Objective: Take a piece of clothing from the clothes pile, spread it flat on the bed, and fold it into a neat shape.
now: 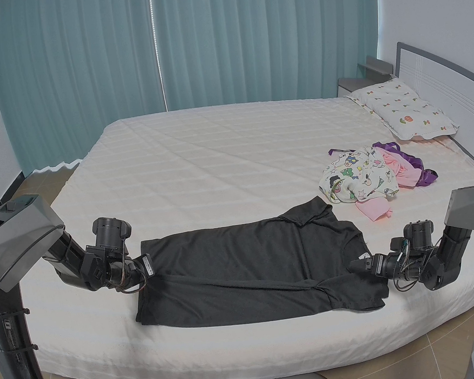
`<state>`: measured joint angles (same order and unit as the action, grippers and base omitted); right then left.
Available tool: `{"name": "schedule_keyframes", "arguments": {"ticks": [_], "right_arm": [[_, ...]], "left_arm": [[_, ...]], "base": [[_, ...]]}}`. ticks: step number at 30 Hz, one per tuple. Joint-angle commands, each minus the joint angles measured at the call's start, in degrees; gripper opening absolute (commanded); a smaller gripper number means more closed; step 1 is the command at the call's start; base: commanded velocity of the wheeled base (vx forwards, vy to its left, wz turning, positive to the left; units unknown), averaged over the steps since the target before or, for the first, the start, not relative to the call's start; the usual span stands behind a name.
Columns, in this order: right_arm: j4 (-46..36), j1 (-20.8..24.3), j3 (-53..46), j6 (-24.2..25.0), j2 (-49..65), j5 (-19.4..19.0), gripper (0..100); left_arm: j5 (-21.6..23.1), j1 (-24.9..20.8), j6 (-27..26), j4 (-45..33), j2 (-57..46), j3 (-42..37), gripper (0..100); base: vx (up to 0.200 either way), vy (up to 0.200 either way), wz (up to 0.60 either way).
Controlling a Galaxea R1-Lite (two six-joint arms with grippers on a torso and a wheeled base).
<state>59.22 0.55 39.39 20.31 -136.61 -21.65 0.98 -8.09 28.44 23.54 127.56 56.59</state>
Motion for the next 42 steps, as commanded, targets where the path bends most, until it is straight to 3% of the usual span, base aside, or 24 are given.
{"name": "schedule_keyframes", "arguments": {"ticks": [1,2,25,26,42], "right_arm": [[0.0,0.0,-0.5,0.0,-0.5,-1.2,100],[0.0,0.0,-0.5,0.0,-0.5,-1.2,0],[4.5,-3.6,-2.4,2.6,0.6,-1.4,0],[4.6,-3.7,-2.5,3.0,0.6,-1.5,100],[8.5,-3.7,-5.2,4.2,0.8,-6.6,100]], "left_arm": [[0.0,0.0,0.0,0.0,0.0,0.0,0],[0.0,0.0,0.0,0.0,0.0,0.0,0],[-0.1,0.3,0.1,-0.1,0.2,0.2,0],[-0.1,0.3,0.1,-0.1,0.2,0.1,0],[0.0,0.5,0.1,-0.1,0.2,0.0,0]], "base": [[0.000,0.000,0.00],[0.000,0.000,0.00],[0.000,0.000,0.00],[0.000,0.000,0.00],[0.000,0.000,0.00]]}}
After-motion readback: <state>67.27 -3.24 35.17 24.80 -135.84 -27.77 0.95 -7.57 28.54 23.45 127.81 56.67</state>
